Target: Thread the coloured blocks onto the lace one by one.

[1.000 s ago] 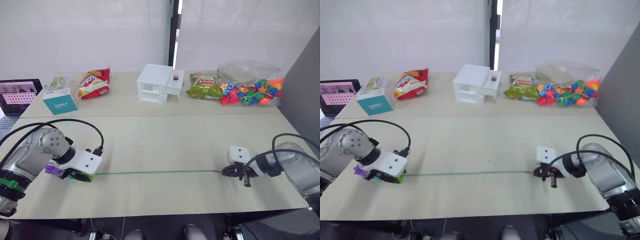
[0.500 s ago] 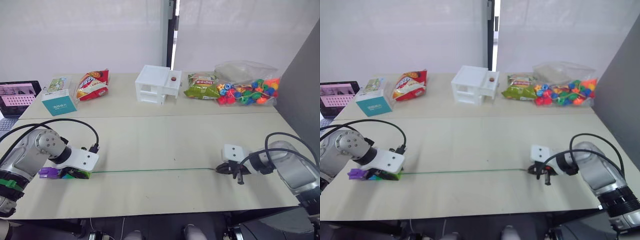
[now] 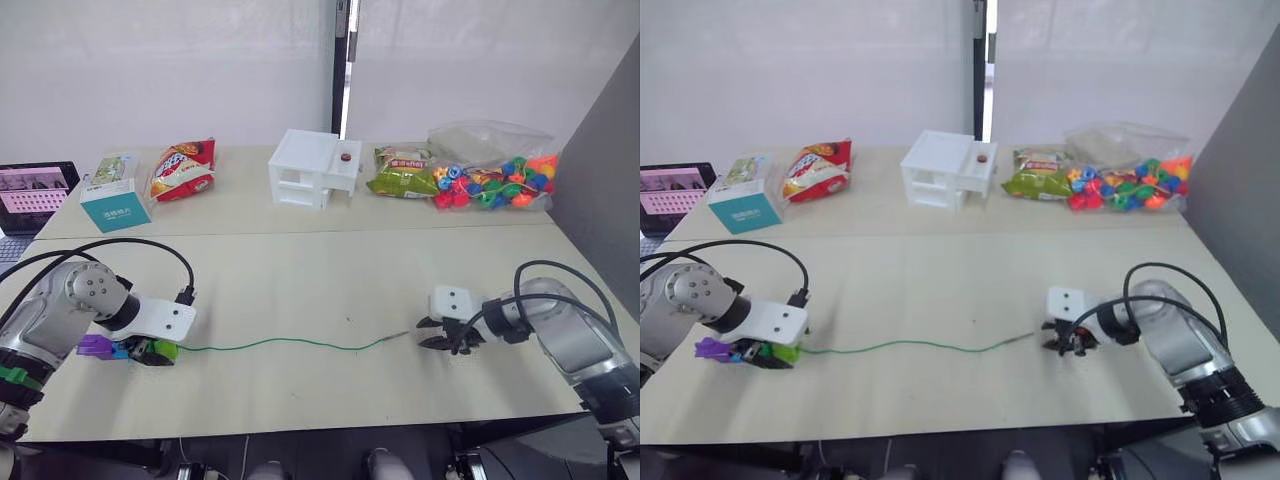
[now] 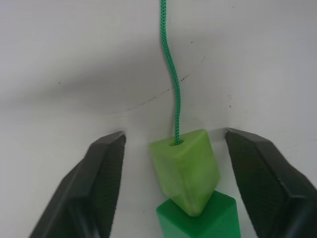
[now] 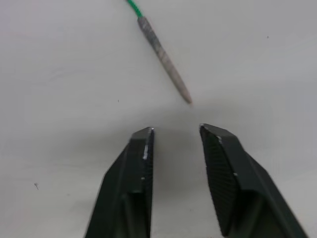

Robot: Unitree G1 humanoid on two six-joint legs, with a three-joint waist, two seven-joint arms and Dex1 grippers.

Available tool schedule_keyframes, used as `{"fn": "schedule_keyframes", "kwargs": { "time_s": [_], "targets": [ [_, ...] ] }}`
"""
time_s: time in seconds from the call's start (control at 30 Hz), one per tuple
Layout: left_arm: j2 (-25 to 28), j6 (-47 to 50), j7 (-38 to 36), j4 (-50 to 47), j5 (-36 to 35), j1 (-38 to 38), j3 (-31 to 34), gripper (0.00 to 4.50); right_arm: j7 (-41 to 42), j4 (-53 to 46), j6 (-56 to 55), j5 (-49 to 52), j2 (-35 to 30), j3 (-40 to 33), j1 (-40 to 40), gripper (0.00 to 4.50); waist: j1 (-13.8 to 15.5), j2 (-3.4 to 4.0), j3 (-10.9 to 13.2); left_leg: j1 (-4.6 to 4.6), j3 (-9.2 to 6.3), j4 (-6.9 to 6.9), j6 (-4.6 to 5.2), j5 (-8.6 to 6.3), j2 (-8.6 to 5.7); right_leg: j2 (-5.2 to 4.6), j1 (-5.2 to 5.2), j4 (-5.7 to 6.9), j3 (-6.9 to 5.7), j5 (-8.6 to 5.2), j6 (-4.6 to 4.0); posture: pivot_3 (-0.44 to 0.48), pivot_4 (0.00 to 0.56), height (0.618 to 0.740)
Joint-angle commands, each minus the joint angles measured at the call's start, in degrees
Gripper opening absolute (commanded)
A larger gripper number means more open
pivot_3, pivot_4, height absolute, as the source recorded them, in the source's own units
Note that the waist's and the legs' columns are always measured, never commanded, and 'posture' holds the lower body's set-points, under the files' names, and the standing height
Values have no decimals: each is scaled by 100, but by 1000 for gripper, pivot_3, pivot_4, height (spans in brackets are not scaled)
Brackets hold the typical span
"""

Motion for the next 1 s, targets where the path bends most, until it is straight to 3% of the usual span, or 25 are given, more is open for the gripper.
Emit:
{"fn": "schedule_keyframes", "kwargs": {
  "time_s": [0.03,0.17,0.33,0.5,0.63,0.73,0.97,1.0],
  "targets": [
    [78,141,-1,-139,-425,-3,425,4500,76,-237,192,327,-33,-287,-118,3060,-6,0,0,-1,0,0,0,0,0,0,-1,5,0,0,0,0,150,740],
    [170,380,52,-67,-949,142,968,4500,101,-130,308,624,-75,-584,-99,4455,-15,1,1,-2,-1,0,1,-1,-2,-2,-3,38,0,0,0,0,150,740],
    [89,1270,231,115,-2146,689,2423,4500,134,-192,678,1406,-181,-1438,278,4487,-37,1,1,-1,-6,-1,2,-1,-2,-2,-7,46,-1,0,0,0,150,740],
    [81,2373,-7,-357,-2991,2342,3883,4500,-117,-264,1590,2493,61,-2421,736,4487,-116,4,3,4,-5,-10,7,-5,2,-1,-12,47,0,0,-1,0,150,740],
    [-506,3372,388,-786,-3841,3245,5314,4500,-330,-314,1871,3093,282,-3079,1141,4487,-71,3,4,6,-3,-9,7,-5,7,0,-10,44,1,-2,-4,0,150,740],
    [-935,2827,737,-704,-3460,4063,5822,4500,-298,-292,1765,3147,197,-3338,1613,4487,-23,8,3,10,-4,-8,5,-5,4,-2,-3,27,1,-2,-4,0,150,740],
    [-1592,2469,1669,-168,-3551,4545,6629,4500,-519,448,1099,2988,257,-3717,2002,4487,72,1,2,14,6,-10,-6,0,7,-3,16,-27,1,-1,-7,0,150,740],
    [-1653,2108,2002,-59,-3192,4666,6563,4500,-551,606,1033,2989,280,-3746,1989,4487,81,1,2,14,9,-10,-7,0,7,-3,18,-28,2,-1,-7,0,150,740]
  ]
}}
